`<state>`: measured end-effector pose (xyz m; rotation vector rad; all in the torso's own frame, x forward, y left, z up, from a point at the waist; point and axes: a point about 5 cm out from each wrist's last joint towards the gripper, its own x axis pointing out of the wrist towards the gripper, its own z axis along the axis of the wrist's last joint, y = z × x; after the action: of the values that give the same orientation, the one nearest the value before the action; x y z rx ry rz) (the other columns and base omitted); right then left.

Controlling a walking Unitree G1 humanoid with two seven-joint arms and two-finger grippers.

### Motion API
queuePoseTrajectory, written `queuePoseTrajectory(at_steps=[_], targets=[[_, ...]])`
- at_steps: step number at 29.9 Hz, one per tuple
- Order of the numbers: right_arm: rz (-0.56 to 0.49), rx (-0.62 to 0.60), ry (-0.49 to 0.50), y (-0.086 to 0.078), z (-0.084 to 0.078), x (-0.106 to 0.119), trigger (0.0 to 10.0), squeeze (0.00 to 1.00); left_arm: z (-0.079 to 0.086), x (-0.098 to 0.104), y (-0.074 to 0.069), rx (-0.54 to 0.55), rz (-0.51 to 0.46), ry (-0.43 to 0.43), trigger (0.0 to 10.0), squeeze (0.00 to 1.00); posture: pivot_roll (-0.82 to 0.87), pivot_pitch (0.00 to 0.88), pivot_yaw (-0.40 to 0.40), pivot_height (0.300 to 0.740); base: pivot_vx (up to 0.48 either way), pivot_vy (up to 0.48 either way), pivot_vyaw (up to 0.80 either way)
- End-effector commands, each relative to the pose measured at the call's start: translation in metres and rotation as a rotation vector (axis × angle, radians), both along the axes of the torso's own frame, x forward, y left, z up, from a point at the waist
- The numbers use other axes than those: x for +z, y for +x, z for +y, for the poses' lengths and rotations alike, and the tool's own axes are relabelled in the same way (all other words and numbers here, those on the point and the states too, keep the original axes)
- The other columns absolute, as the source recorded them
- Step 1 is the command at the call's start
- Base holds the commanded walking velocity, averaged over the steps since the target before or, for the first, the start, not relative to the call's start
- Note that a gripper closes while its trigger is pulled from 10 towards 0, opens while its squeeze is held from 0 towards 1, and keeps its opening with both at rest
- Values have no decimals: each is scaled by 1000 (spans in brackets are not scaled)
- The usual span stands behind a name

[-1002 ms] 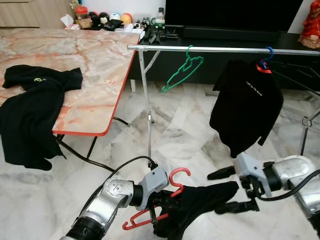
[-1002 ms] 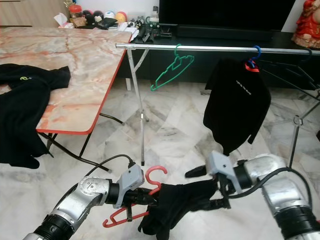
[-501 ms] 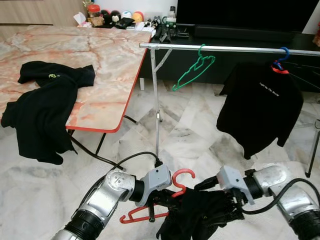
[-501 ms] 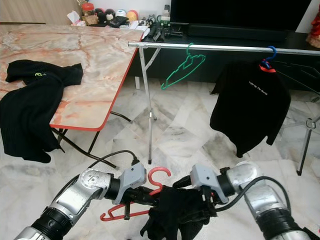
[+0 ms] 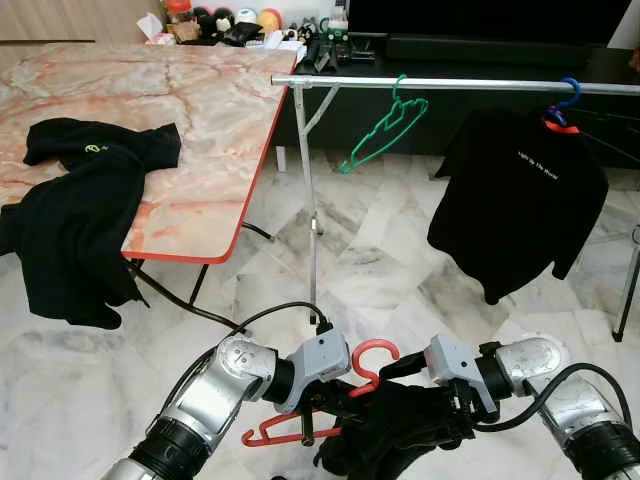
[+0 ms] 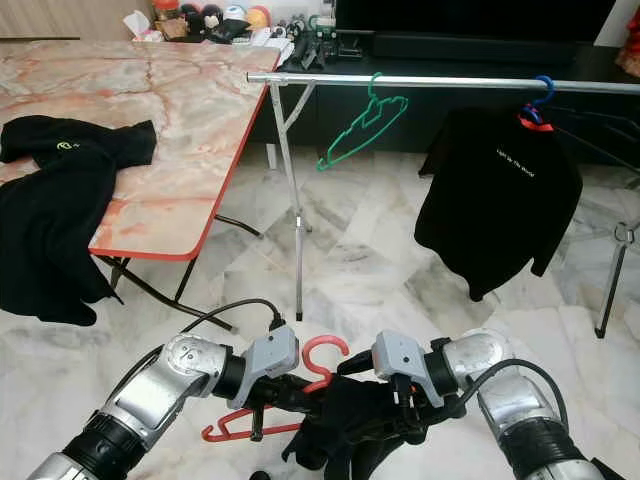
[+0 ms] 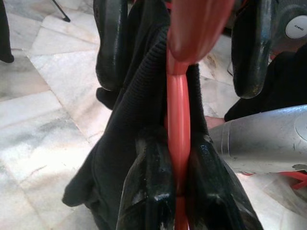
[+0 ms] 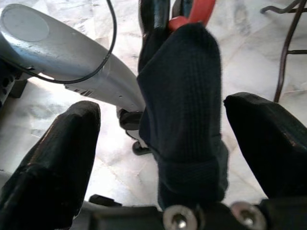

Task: Hang hanger

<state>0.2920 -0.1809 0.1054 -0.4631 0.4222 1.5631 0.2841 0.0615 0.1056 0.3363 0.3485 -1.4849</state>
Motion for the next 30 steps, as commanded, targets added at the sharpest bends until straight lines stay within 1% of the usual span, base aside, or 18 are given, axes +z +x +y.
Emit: queuePoseTrajectory(at_steps=[1, 3, 4, 5, 6, 7, 16, 21, 24, 30], targets=[[3, 23, -23, -2, 2, -4, 10000, 0, -5, 9, -1, -23, -31, -26, 10000, 0, 22, 191, 27, 740, 0, 0, 0], [-6, 25, -31, -2, 1, -6, 10000, 0, -5, 10, -1, -23, -32, -26, 10000, 0, 22, 191, 27, 740, 0, 0, 0], [-4, 19, -29, -1, 2, -6, 9608, 0, -6, 10, -1, -22, -34, -26, 10000, 0, 25, 192, 26, 740, 0, 0, 0], [3, 15, -20, -1, 2, -7, 3922, 0, -7, 11, -2, -23, -38, -28, 10000, 0, 26, 192, 25, 740, 0, 0, 0], [3, 15, -20, -1, 2, -7, 3922, 0, -7, 11, -2, -23, -38, -28, 10000, 0, 26, 192, 25, 740, 0, 0, 0], [8, 20, -15, -1, 3, -8, 0, 0, -8, 11, -2, -25, -39, -31, 10000, 0, 26, 192, 25, 740, 0, 0, 0], [0, 20, -40, -1, 1, -12, 0, 0, -9, 14, -2, -28, -52, -30, 10000, 0, 24, 190, 25, 740, 0, 0, 0], [8, 16, -78, -2, 0, -17, 0, 0, -11, 18, -1, -39, -70, -33, 10000, 0, 25, 185, 23, 740, 0, 0, 0], [23, 25, -82, -3, 1, -20, 0, 0, -12, 21, 0, -49, -78, -31, 10000, 0, 23, 178, 23, 740, 0, 0, 0], [20, 13, -82, -2, 2, -22, 0, 0, -14, 23, 0, -49, -86, -41, 10000, 0, 25, 168, 20, 740, 0, 0, 0]])
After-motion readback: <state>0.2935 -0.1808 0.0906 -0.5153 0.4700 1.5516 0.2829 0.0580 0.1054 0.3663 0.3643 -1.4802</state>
